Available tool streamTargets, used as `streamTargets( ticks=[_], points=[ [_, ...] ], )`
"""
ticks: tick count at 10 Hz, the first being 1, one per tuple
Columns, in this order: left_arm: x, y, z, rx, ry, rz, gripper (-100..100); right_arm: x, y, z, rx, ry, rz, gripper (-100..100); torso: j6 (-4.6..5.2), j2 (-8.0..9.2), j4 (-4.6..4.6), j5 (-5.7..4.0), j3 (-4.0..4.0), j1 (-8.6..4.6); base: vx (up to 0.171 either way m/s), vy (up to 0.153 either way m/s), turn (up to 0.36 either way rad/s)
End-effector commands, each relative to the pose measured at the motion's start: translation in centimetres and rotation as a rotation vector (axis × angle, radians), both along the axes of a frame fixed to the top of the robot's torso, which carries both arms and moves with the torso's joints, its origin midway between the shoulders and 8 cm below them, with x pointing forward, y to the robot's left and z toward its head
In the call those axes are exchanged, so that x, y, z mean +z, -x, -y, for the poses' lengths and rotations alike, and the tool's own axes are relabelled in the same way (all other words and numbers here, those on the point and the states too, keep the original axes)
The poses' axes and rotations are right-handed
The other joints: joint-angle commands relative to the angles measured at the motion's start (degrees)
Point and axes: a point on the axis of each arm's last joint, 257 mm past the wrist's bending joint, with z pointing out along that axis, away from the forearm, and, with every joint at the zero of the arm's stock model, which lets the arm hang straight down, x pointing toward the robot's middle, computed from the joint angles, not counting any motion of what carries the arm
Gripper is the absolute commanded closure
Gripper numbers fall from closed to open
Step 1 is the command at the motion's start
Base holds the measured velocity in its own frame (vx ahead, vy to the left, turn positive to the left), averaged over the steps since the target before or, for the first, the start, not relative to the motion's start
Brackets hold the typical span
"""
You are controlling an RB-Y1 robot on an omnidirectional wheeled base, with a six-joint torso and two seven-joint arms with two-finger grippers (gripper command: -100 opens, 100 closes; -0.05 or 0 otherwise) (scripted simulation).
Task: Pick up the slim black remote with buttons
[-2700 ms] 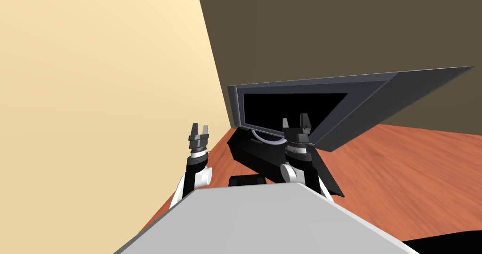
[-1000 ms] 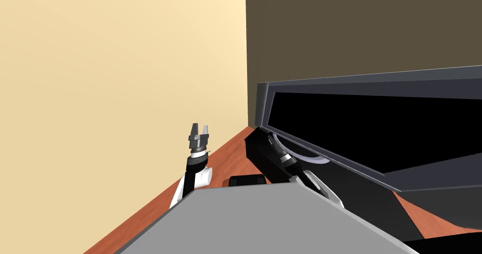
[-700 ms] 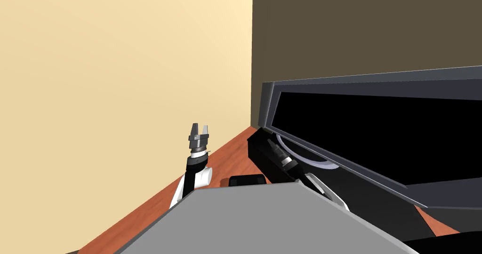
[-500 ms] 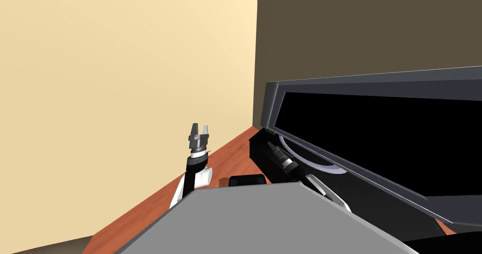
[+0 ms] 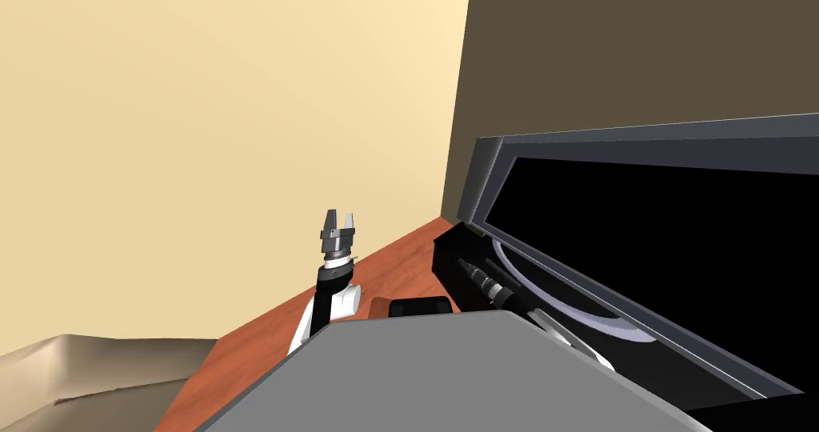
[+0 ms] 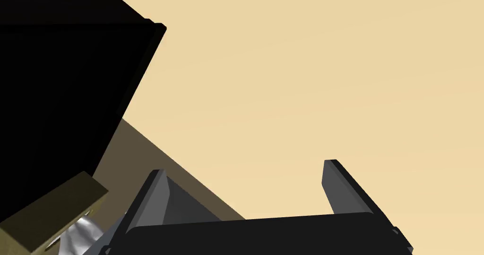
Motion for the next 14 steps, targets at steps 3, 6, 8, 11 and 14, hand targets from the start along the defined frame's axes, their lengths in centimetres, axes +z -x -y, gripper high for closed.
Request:
streamTargets(
  ticks=[3,6,8,11,14],
  points=[
    [0.0,0.0,0.0,0.000,0.000,0.000,0,-5.5,3.1,3.3,0.033,0.157,-0.143,-100,0.03,-0.03,0.00,-0.01,-0.02,-0.08,0.040,-0.005,0.242],
    [0.0,0.0,0.0,0.000,0.000,0.000,0,-8.1,5.1,5.2,0.042,0.225,-0.211,-100,0.01,0.03,0.01,-0.01,0.02,-0.09,0.025,-0.015,0.157],
    [0.0,0.0,0.0,0.000,0.000,0.000,0,-11.7,8.7,8.2,0.074,0.349,-0.320,-100,0.01,0.00,0.01,-0.02,0.00,-0.13,0.040,-0.034,0.270],
    [0.0,0.0,0.0,0.000,0.000,0.000,0,-13.2,10.6,9.7,0.091,0.409,-0.371,-100,0.02,0.00,0.00,-0.03,0.00,-0.17,0.032,-0.038,0.116],
    [0.0,0.0,0.0,0.000,0.000,0.000,0,-16.6,16.1,14.2,0.146,0.577,-0.510,-100,0.03,-0.02,0.00,-0.04,-0.01,-0.27,0.039,-0.063,0.240]
  ],
)
